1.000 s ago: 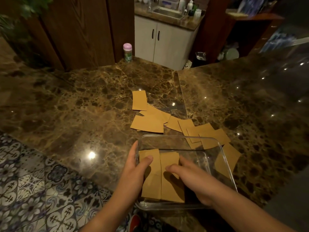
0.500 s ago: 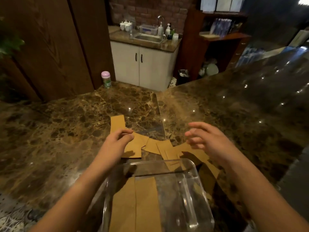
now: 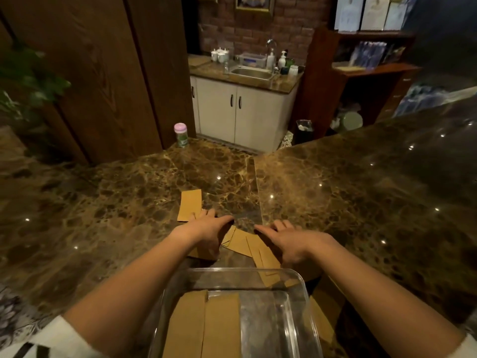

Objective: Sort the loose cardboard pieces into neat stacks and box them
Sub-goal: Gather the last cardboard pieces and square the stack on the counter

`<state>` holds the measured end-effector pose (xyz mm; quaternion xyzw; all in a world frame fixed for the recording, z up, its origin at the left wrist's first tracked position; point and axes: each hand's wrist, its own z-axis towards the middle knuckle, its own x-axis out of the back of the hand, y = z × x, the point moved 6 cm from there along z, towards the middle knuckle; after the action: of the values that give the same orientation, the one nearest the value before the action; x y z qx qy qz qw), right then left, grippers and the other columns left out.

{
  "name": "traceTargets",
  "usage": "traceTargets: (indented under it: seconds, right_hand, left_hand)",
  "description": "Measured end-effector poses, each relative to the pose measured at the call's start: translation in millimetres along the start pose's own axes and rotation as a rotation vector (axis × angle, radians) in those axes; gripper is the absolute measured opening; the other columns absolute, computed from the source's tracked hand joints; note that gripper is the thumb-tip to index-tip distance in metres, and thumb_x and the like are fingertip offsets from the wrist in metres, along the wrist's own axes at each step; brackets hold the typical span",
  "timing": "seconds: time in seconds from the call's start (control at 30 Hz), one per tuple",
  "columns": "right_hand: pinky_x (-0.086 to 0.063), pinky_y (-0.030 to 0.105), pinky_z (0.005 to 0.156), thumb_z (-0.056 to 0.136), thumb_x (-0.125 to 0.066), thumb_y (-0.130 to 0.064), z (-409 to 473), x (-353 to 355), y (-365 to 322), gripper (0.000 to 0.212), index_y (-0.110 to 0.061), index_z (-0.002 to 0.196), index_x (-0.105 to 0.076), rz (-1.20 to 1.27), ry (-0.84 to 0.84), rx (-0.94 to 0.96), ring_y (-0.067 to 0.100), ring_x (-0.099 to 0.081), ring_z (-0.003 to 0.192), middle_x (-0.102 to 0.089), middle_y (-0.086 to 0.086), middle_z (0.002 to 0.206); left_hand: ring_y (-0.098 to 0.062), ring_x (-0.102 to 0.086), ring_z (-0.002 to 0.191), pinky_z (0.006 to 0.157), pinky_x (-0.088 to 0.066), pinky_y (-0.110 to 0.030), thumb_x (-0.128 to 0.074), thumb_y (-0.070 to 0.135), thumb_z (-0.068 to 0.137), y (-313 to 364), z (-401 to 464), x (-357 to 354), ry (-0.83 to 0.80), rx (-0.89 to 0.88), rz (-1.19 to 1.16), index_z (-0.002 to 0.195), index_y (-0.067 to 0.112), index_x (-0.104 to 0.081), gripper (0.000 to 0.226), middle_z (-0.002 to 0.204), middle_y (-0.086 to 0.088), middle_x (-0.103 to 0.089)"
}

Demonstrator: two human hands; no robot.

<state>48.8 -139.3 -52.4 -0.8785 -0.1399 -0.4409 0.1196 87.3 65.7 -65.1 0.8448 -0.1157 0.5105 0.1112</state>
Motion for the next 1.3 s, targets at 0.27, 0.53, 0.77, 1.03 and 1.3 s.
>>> traceTargets:
  seconds: [0.27, 0.53, 0.77, 1.03, 1.3]
  right_hand:
    - [-0.047, 0.028, 0.077, 0.060, -0.094, -0.037, 20, 33, 9, 0.060, -0.033, 0.108, -0.057, 0.327, 0.160, 0.051, 0.015, -0.056, 0.103, -0.058, -0.013, 0.107]
    - [-0.056, 0.027, 0.064, 0.084, -0.079, -0.025, -15, 77, 27, 0.028, -0.018, 0.110, -0.070, 1.473, 0.514, 0.005, 0.013, -0.076, 0.083, -0.079, 0.004, 0.101]
    - [-0.060, 0.039, 0.073, 0.085, -0.076, -0.031, -35, 107, -43, 0.032, -0.025, 0.115, -0.066, 1.752, 0.579, 0.205, 0.017, -0.075, 0.091, -0.078, -0.001, 0.102]
    - [-0.060, 0.047, 0.082, 0.072, -0.079, -0.041, -58, 135, -42, 0.055, -0.027, 0.122, -0.060, 1.693, 0.793, 0.229, 0.020, -0.073, 0.099, -0.075, -0.002, 0.109]
    - [-0.062, 0.034, 0.072, 0.072, -0.081, -0.036, -74, 141, -53, 0.053, -0.023, 0.120, -0.062, 1.517, 0.587, 0.445, 0.021, -0.075, 0.097, -0.077, 0.002, 0.108]
  left_hand:
    - [-0.019, -0.055, 0.103, 0.077, -0.041, -0.029, -0.084, 0.046, 0.068, -4, 5, 23, 0.192, -0.077, -0.195, 0.115, 0.029, -0.059, 0.056, 0.117, 0.003, -0.063]
    - [-0.013, -0.069, 0.070, 0.059, -0.051, -0.026, -0.075, 0.038, 0.083, -35, -19, 63, 0.442, 0.012, -1.176, 0.083, 0.018, -0.067, 0.022, 0.072, 0.003, -0.072]
    - [-0.033, -0.071, 0.102, 0.082, -0.058, -0.047, -0.062, 0.040, 0.093, 13, -51, 91, 0.222, -0.184, -2.184, 0.120, 0.011, -0.068, 0.039, 0.114, -0.020, -0.072]
    - [-0.038, -0.066, 0.105, 0.088, -0.053, -0.051, -0.047, 0.021, 0.078, 10, -102, 122, 0.275, -0.434, -2.370, 0.124, 0.003, -0.065, 0.053, 0.121, -0.021, -0.066]
    - [-0.032, -0.071, 0.101, 0.085, -0.059, -0.049, -0.064, 0.011, 0.083, 8, -115, 140, 0.532, -0.399, -2.199, 0.113, 0.012, -0.071, 0.030, 0.113, -0.019, -0.073]
